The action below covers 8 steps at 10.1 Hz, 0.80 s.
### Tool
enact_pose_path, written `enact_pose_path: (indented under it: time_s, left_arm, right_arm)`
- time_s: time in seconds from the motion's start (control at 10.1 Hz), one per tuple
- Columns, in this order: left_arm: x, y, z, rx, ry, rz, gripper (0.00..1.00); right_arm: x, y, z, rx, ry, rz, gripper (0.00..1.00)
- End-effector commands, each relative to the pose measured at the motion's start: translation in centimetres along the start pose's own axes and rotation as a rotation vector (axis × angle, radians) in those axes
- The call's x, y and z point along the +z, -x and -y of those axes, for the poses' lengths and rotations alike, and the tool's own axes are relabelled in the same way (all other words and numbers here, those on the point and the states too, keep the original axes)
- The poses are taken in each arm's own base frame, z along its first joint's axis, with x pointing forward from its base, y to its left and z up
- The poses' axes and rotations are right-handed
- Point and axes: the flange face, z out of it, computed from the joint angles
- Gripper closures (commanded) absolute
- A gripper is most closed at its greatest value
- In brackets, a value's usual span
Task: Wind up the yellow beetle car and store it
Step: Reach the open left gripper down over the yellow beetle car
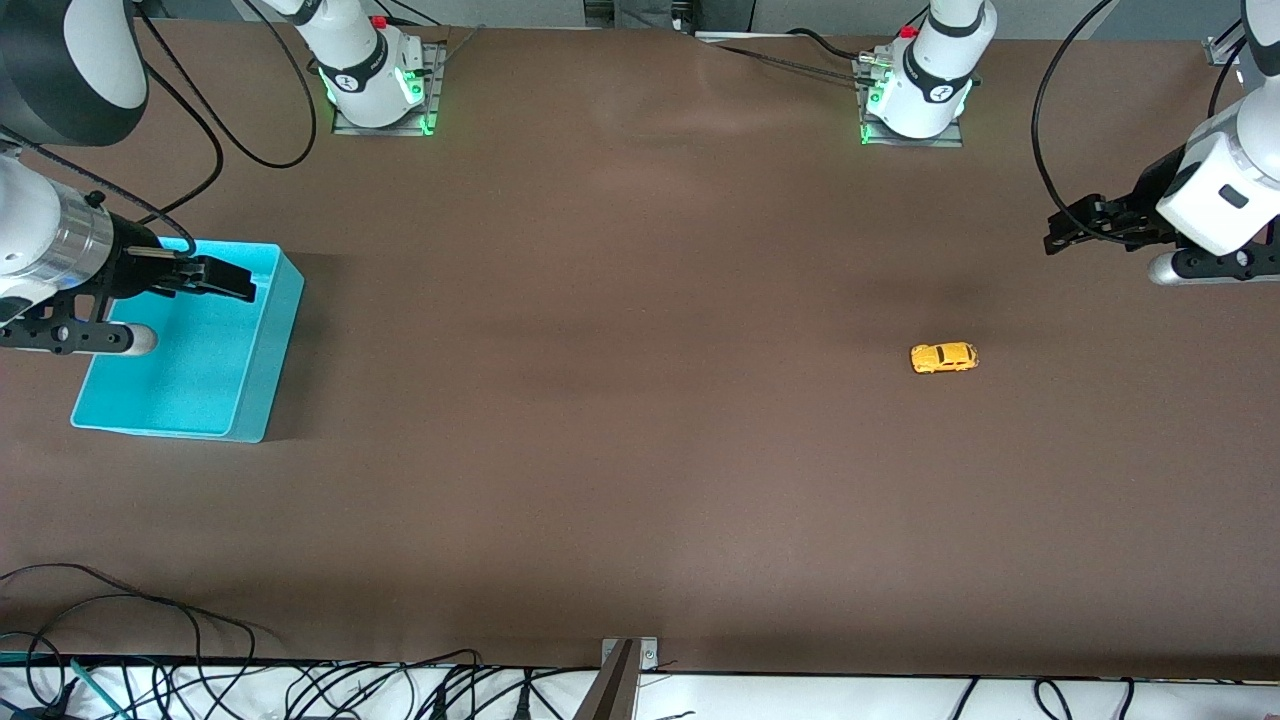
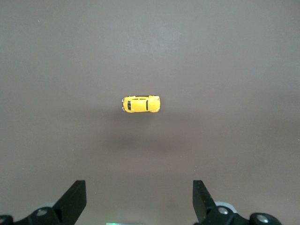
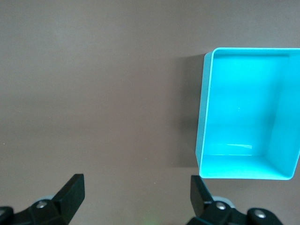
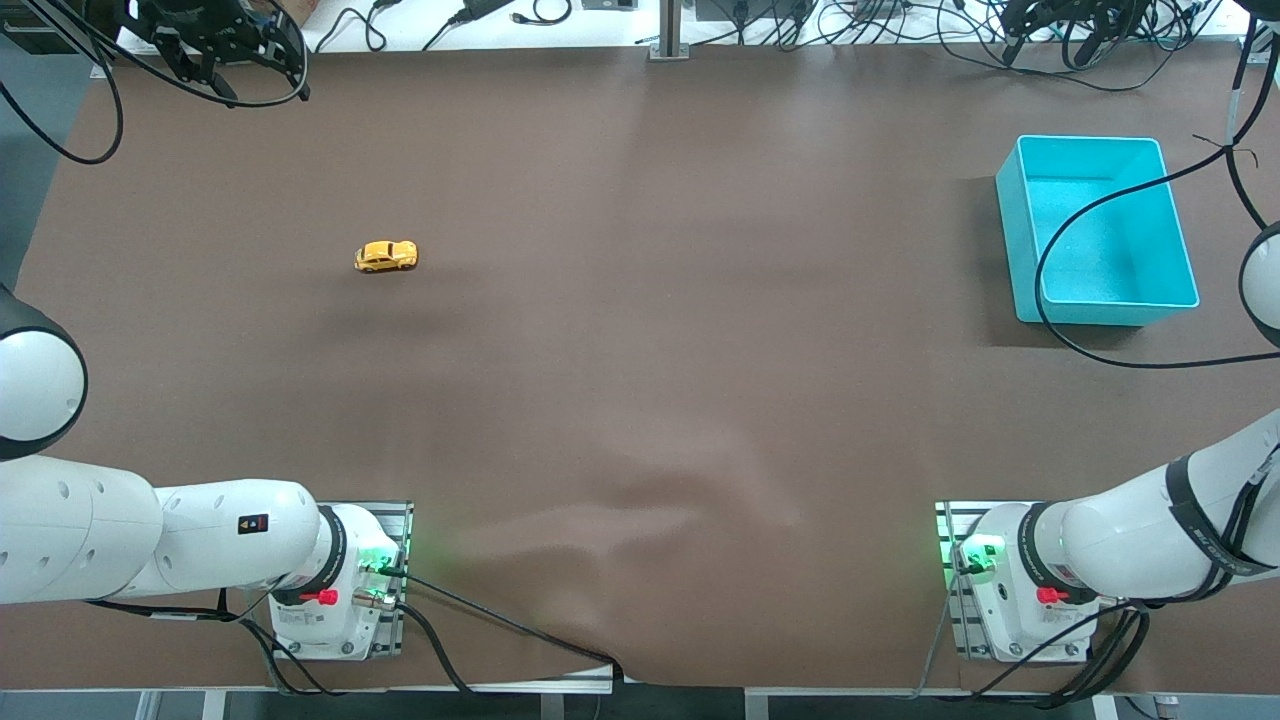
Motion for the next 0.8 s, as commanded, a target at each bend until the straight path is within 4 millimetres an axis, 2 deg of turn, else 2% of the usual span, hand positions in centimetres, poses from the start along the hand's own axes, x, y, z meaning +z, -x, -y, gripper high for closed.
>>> enact_pose_path:
  time_s: [0.0, 0.2, 0.4, 0.6, 0.7]
  left_arm:
    - [2.7, 0.3, 0.5, -0.001, -0.024, 0.045, 0.0]
    - [6.0, -0.3, 0.7, -0.003, -0.024, 0.065, 0.0]
    - [9.5, -1.9, 0.4, 0.002, -0.017, 0.007, 0.0]
    - [13.5, -3.5, -1.2, 0.031, -0.011, -0.05, 0.0]
    - [15.3, -4.4, -1.2, 0.03, -0.006, -0.058, 0.0]
  right_arm:
    - [-0.2, 0.1, -0.1, 0.008, -0.005, -0.002, 0.0]
    - [0.0, 0.1, -0.2, 0.009, -0.005, 0.001, 0.0]
    - [0.1, 0.2, -0.2, 0.009, -0.003, 0.007, 0.0]
    - [0.2, 0.1, -0.6, 0.016, -0.004, 0.007, 0.0]
    - [0.1, 0.1, -0.7, 0.017, -0.005, 0.007, 0.0]
